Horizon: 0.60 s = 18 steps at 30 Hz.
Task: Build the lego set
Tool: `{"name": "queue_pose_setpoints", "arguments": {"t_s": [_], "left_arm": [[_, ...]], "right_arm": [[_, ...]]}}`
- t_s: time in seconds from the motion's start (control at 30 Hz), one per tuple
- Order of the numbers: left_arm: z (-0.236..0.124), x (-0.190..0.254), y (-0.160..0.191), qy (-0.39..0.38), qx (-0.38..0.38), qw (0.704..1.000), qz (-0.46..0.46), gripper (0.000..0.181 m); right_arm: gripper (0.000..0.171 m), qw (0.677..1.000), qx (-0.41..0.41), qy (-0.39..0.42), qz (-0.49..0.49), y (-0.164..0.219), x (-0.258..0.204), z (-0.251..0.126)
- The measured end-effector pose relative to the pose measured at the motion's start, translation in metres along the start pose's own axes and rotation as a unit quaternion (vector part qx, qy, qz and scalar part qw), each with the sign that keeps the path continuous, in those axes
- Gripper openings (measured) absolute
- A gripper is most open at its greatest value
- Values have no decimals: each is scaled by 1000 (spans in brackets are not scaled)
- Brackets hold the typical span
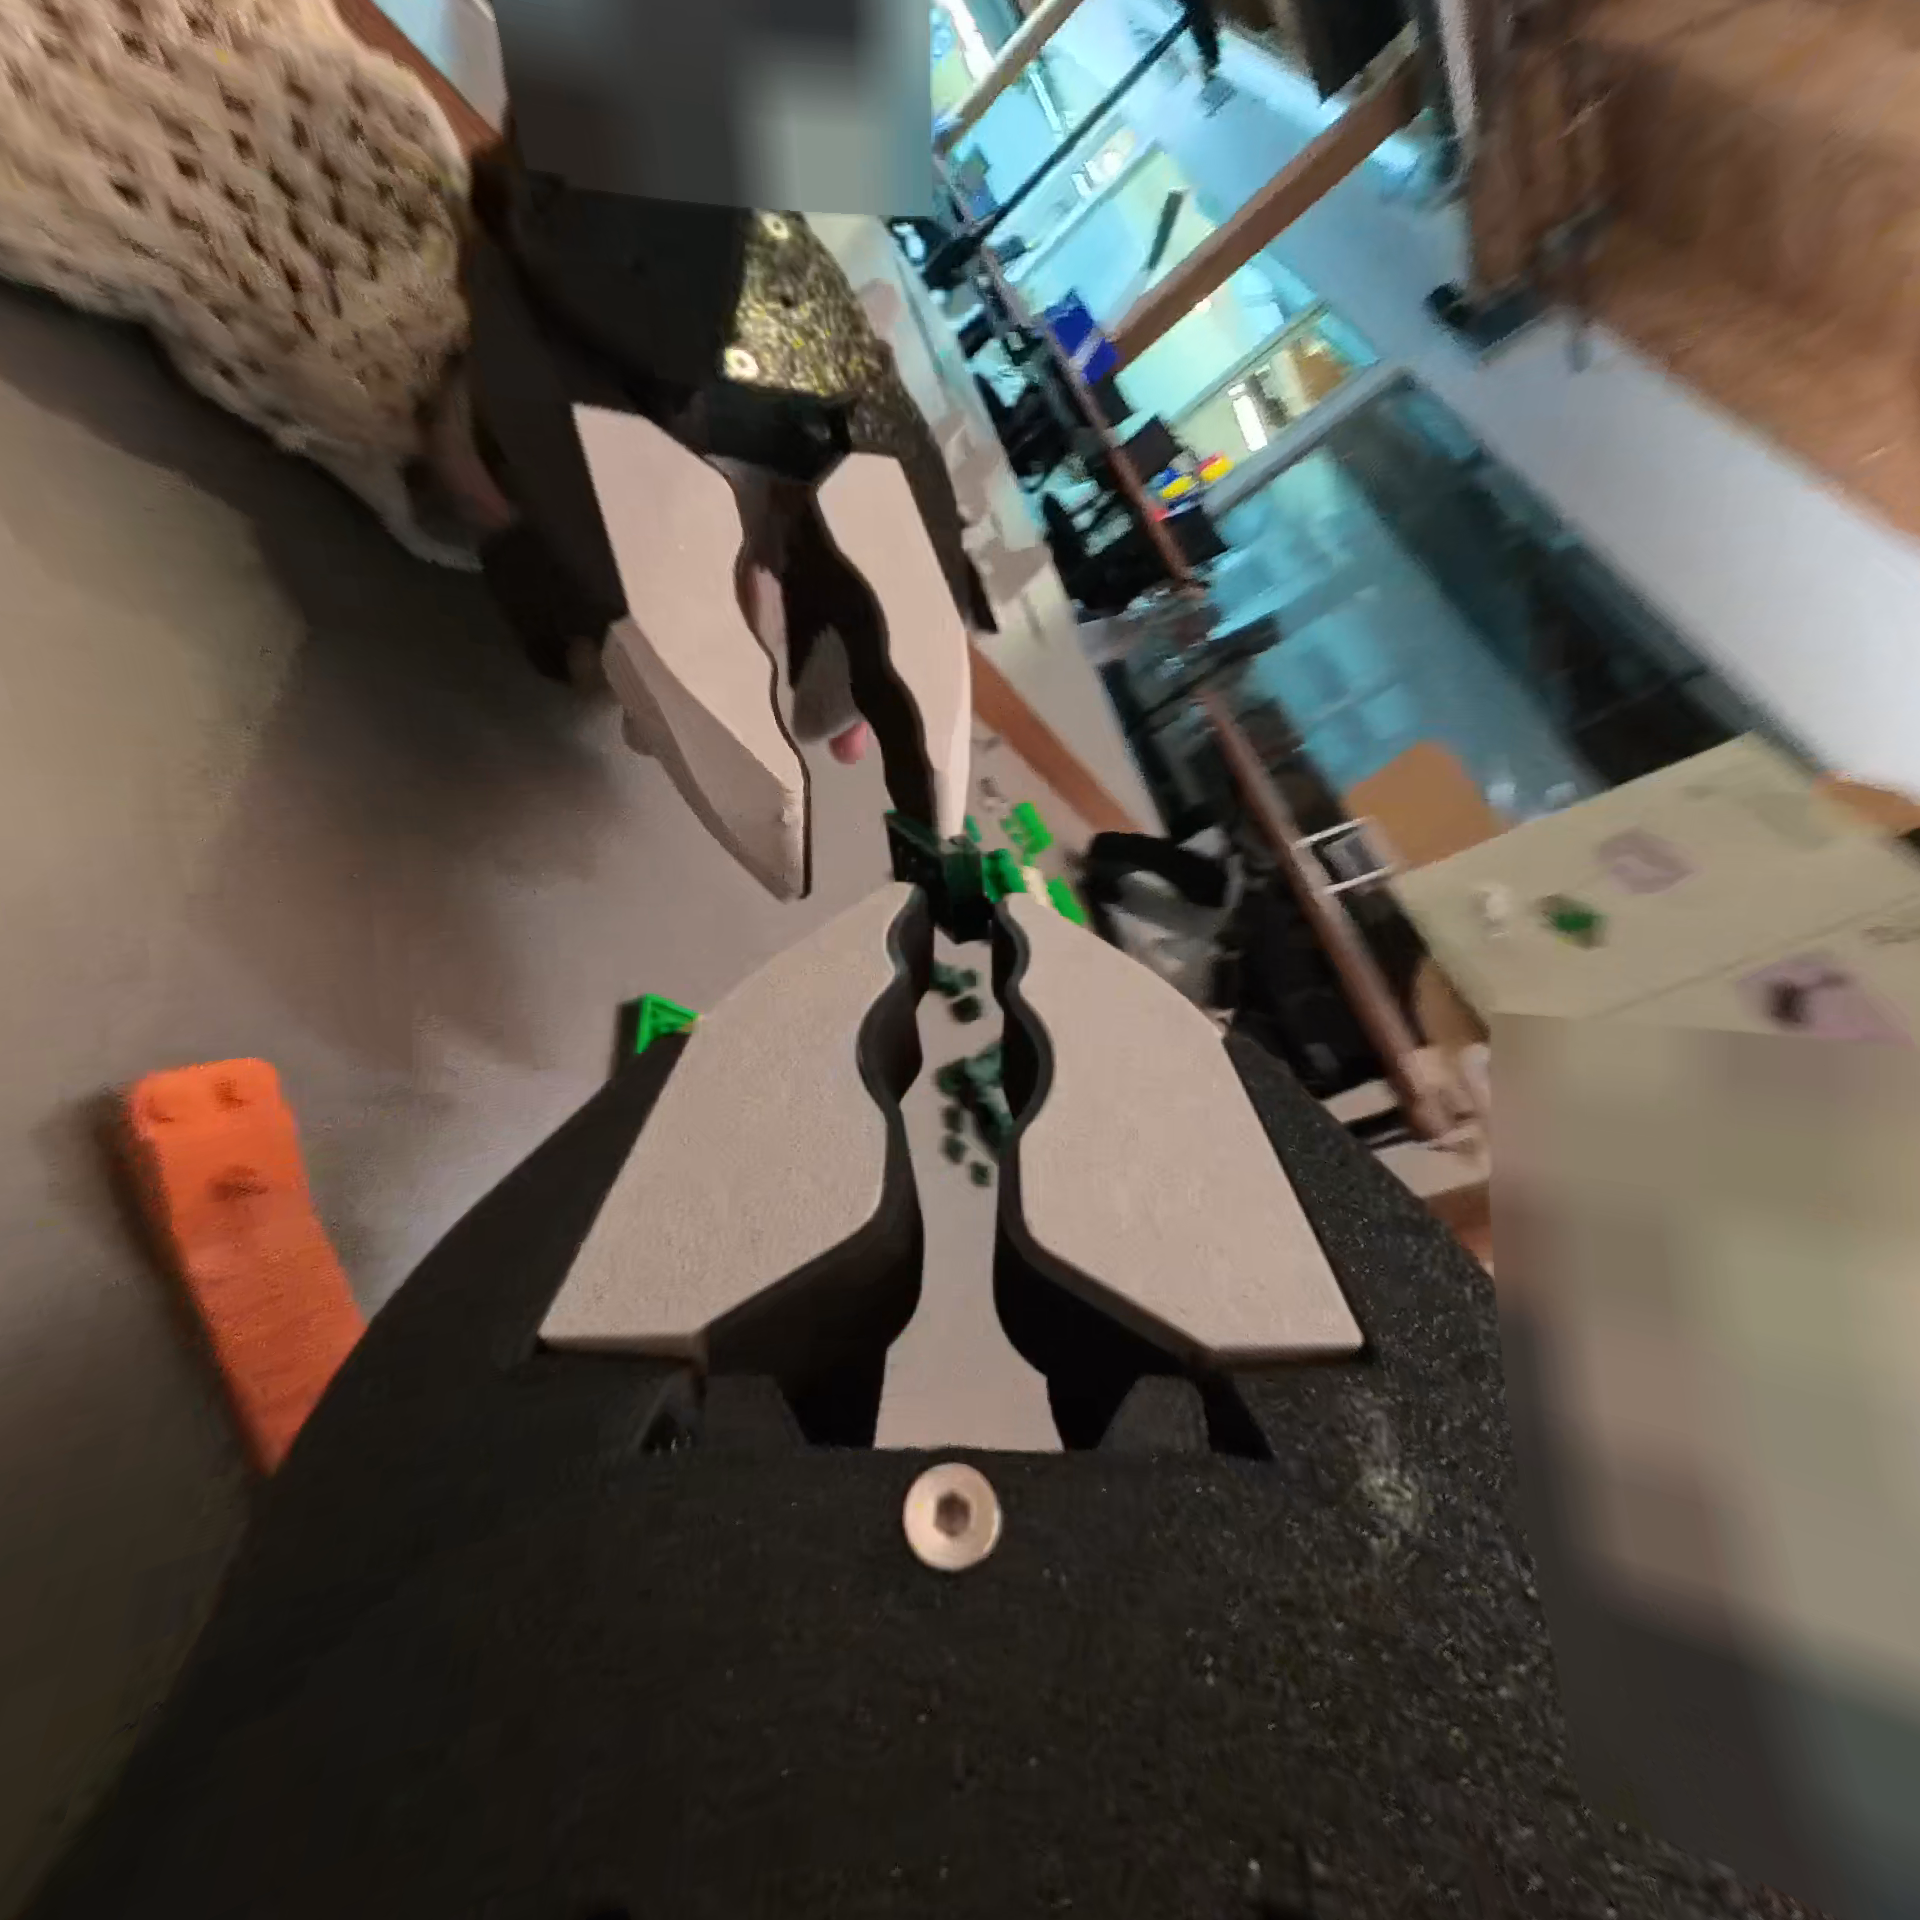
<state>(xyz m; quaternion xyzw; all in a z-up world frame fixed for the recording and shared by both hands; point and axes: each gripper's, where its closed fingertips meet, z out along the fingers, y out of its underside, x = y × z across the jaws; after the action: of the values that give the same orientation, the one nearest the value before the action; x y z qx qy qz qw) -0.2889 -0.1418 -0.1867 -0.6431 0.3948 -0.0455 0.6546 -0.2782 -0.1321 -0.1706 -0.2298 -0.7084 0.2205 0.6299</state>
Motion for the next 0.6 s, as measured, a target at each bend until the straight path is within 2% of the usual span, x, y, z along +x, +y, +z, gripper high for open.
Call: {"name": "queue_pose_setpoints", "arguments": {"t_s": [0.13,0.27,0.4,0.6], "left_arm": [[-3,5,-13,57,48,993,-97,37],[-13,17,-29,156,103,966,-179,28],[-18,23,-37,195,129,951,-202,16],[-21,27,-42,227,139,936,-231,25]], "right_arm": [[10,995,36,20,-96,-17,-10,1],[10,995,75,6,-71,-28,-13,0],[10,994,93,4,-52,-33,-10,-2],[10,993,105,11,-59,-37,-9,-4]]}}
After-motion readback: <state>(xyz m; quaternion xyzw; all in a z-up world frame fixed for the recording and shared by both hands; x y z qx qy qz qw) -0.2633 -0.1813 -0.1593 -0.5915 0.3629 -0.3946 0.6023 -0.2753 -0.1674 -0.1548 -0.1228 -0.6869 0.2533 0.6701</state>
